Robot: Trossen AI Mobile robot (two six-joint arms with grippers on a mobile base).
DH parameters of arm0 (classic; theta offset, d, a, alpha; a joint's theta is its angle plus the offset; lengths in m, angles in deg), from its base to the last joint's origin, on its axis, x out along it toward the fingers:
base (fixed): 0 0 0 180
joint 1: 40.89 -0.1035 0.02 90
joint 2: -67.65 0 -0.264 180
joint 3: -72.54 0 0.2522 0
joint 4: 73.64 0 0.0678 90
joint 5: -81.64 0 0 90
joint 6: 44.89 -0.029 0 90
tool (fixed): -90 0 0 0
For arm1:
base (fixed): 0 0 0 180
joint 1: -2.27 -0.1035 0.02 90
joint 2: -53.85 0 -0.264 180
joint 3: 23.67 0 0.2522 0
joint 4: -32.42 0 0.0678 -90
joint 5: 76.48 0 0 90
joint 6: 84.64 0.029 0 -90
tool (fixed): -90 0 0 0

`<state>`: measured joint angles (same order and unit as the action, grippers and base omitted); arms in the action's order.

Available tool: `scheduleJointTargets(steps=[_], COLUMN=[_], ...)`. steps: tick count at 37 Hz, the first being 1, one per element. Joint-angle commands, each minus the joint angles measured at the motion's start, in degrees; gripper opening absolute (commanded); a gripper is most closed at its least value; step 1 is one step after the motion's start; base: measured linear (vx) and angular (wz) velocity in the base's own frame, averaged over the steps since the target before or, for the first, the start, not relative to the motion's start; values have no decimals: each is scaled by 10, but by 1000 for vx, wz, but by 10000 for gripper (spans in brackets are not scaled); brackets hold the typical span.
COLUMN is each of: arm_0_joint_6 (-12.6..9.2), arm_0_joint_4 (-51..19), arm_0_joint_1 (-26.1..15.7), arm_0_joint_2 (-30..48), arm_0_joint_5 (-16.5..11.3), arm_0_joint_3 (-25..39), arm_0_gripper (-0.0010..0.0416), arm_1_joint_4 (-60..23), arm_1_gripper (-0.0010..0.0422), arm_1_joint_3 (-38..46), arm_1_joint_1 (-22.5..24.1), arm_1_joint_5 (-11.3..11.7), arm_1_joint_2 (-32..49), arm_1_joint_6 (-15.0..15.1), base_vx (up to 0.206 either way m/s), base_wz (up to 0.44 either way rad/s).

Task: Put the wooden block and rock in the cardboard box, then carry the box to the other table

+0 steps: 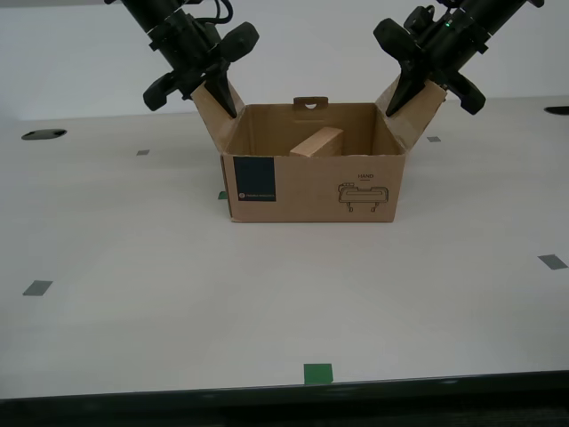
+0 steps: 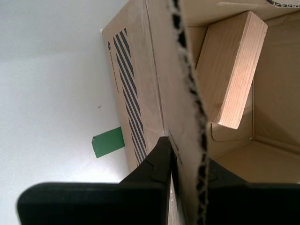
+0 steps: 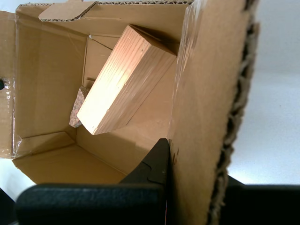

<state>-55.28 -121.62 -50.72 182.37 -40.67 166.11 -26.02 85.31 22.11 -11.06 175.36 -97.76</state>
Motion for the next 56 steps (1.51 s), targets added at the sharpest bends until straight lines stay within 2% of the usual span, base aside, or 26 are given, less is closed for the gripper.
scheduleJointTargets(steps=[1, 10, 16, 26, 35, 40, 50, 56], arm_0_joint_6=[0, -2, -2, -6, -10, -12, -3, 10], arm_0_joint_4=[-2, -10, -20, -23, -26, -41, -58, -77], arm_0_joint_1=[0, -1, -1, -3, -7, -8, -12, -12], arm_0_joint_2=[0, -5, -17, -29, -54, -56, -59, -63], arm_0_joint_5=[0, -1, -26, -26, -26, -26, -26, -26], arm_0_joint_3=[0, 1, 1, 0, 0, 0, 0, 0], arm_0_gripper=[-1, -1, -1, -1, -1, -1, -1, -1], arm_1_joint_4=[0, -7, -17, -36, -41, -70, -90, -107], arm_1_gripper=[-3, -1, -1, -1, -1, -1, -1, -1], arm_1_joint_3=[0, 0, 0, 0, 0, 0, -6, -6], arm_1_joint_1=[0, 1, 1, 2, 2, 2, 5, 13], arm_1_joint_5=[-4, -7, -21, -21, -21, -21, -20, -20], arm_1_joint_2=[0, -1, -2, -18, -53, -65, -94, -97], arm_1_joint_6=[0, 2, 3, 14, 12, 23, 26, 27], base_vx=[0, 0, 0, 0, 0, 0, 0, 0], base_wz=[0, 0, 0, 0, 0, 0, 0, 0])
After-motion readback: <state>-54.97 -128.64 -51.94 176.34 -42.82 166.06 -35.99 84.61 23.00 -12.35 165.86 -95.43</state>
